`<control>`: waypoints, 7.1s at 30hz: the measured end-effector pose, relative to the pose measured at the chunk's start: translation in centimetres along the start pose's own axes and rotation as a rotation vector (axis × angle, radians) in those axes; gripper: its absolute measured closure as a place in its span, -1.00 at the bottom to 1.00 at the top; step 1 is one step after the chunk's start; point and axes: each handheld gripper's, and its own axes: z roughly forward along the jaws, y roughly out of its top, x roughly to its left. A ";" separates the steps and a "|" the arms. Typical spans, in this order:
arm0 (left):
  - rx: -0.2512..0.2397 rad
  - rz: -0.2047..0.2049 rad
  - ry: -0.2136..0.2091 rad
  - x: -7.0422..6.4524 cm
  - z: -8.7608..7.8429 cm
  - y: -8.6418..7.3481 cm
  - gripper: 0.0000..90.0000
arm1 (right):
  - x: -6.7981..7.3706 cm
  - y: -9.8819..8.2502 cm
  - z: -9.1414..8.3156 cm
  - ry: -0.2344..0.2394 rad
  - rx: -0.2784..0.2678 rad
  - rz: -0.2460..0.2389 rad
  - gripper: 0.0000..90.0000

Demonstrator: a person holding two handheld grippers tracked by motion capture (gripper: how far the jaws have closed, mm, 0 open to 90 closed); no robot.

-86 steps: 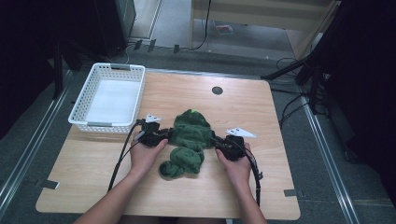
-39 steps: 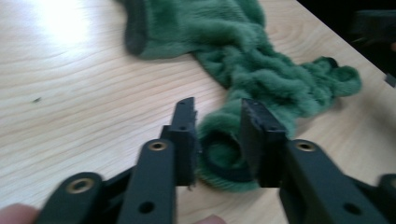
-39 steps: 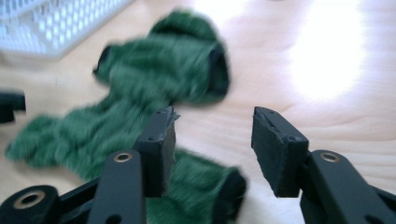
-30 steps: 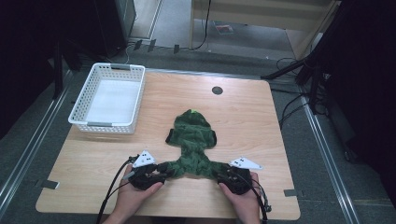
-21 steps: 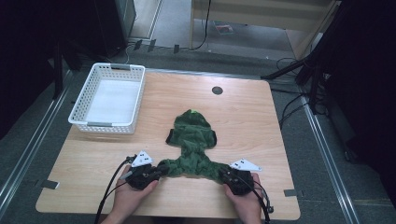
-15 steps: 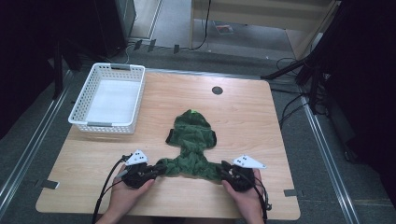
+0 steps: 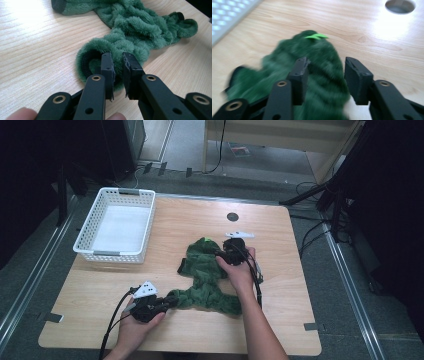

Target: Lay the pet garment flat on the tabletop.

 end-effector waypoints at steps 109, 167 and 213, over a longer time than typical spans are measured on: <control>-0.057 -0.078 0.078 2.6 1.4 6.2 0.22 | -3.1 -8.5 -9.0 0.112 -0.039 0.036 0.38; 0.064 0.034 0.058 -0.3 0.7 0.4 1.00 | -1.6 -15.8 -13.2 0.024 -0.069 0.055 0.73; -0.210 -0.117 0.321 9.3 -12.3 -2.5 -1.00 | -8.5 -16.2 -17.3 -0.075 -0.185 0.062 -1.00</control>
